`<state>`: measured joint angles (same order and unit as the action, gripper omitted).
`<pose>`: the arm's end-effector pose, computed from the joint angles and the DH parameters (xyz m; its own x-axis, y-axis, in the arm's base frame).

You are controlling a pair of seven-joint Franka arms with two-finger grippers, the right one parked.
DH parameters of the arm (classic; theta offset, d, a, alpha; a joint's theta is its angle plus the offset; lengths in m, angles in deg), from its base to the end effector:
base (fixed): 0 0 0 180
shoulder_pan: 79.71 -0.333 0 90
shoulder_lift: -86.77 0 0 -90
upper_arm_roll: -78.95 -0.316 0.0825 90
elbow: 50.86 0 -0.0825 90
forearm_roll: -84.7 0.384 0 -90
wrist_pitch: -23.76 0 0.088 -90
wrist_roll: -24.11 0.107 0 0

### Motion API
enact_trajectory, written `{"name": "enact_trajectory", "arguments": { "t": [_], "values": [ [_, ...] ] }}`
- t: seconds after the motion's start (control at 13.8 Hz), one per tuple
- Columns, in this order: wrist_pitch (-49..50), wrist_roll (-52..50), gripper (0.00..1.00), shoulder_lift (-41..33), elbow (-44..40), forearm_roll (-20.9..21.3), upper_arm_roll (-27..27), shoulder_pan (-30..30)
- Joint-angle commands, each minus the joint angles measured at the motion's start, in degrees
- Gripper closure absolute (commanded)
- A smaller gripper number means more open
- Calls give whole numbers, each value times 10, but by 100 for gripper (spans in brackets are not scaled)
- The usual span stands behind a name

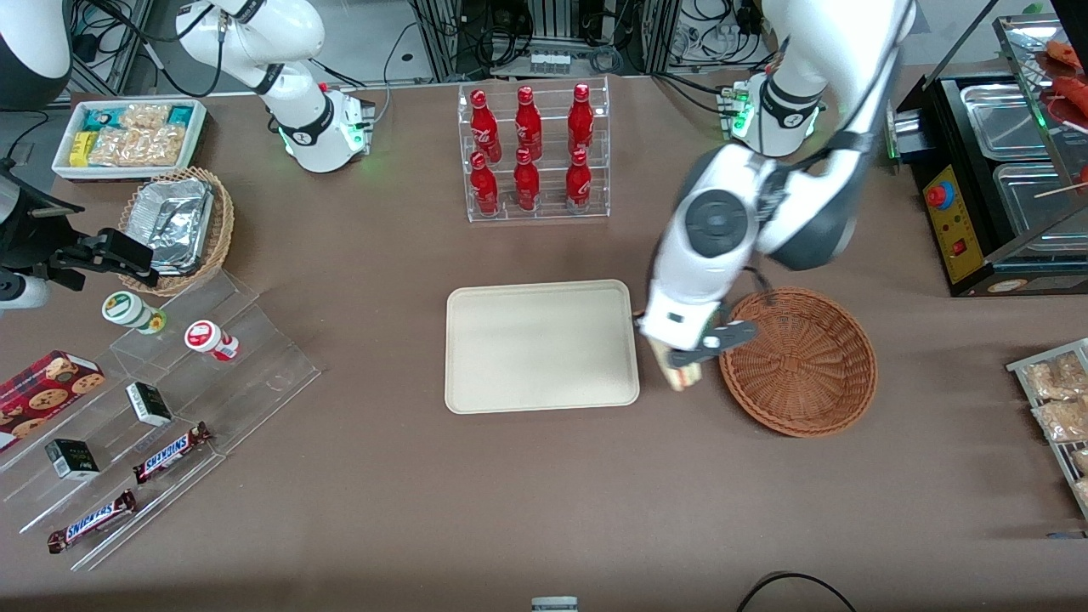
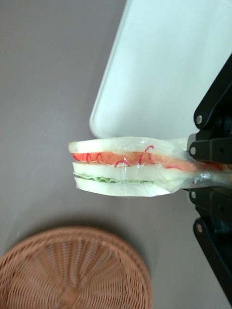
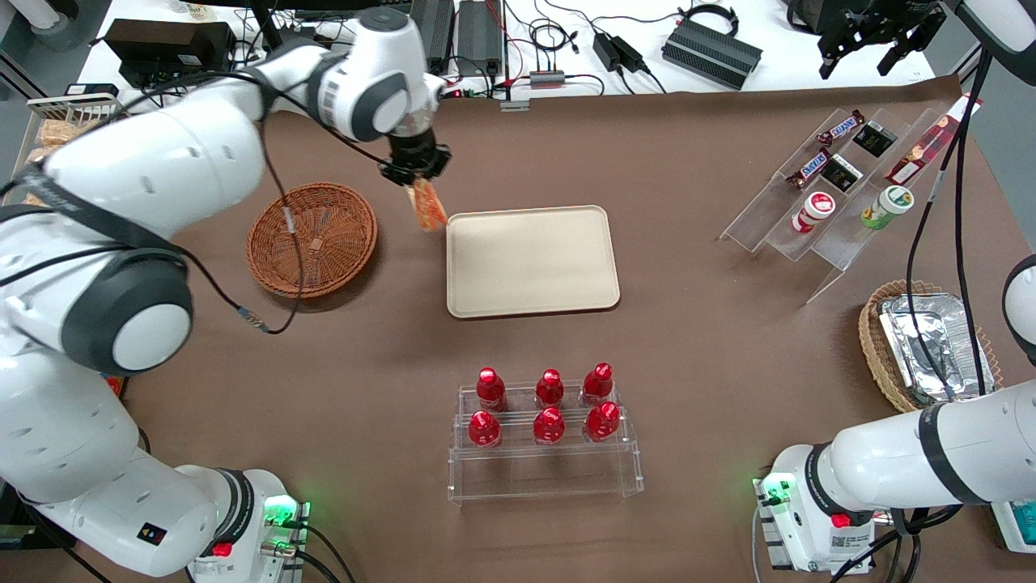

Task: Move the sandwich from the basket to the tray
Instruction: 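Lift the sandwich and carry it over the white tray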

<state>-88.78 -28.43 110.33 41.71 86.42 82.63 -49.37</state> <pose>0.5542 -0.3659 0.3828 0.9498 0.3109 -0.0365 0.3090 -0.9498 -0.0498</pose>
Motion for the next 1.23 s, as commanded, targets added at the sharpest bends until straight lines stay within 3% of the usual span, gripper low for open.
{"name": "enact_trajectory", "arguments": {
  "t": [0.0,0.29,1.16],
  "values": [
    [11,-1,85,56,-56,7,-7,48],
    [-9,-5,84,122,-107,2,-2,82],
    [-82,38,85,176,-107,17,0,142]
  ]
}}
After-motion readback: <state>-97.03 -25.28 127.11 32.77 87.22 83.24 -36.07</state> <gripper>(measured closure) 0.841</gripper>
